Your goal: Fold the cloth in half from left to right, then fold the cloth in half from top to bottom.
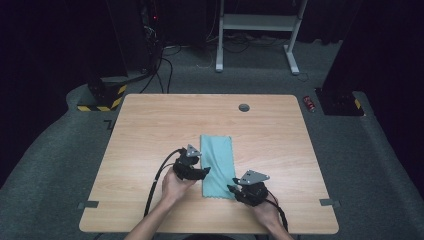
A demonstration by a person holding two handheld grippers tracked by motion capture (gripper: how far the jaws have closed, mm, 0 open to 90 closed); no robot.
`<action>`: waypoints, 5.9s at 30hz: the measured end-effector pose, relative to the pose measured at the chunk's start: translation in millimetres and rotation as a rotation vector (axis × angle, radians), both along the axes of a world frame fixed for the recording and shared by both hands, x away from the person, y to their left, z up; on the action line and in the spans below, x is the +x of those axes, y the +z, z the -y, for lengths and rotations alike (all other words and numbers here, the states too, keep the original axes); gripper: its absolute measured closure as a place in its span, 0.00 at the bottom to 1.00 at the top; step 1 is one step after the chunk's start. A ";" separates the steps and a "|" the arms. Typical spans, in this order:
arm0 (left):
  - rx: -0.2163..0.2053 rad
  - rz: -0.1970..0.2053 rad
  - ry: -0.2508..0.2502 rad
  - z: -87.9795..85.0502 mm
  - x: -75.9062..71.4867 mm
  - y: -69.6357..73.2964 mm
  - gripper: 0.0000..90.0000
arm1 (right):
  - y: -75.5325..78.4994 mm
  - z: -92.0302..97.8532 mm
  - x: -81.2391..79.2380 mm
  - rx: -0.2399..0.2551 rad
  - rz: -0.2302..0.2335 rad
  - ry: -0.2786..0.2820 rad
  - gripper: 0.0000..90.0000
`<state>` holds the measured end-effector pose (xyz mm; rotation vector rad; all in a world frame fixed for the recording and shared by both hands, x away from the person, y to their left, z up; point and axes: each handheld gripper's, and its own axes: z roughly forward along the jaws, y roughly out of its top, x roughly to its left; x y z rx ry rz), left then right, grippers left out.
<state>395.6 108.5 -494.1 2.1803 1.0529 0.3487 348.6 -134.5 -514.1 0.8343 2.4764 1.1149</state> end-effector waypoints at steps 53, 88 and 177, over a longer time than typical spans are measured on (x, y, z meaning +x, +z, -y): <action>-0.018 0.105 -0.020 -8.5 -60.7 -29.6 0.44 | -8.6 10.5 9.0 -0.013 -0.037 0.000 0.57; -0.139 0.076 0.118 -44.7 14.4 -1.9 0.46 | 16.7 34.4 58.7 0.099 -0.159 -0.109 0.52; -0.060 -0.003 0.185 -10.0 131.4 -21.1 0.70 | -2.1 -25.9 187.2 0.013 -0.135 -0.284 0.77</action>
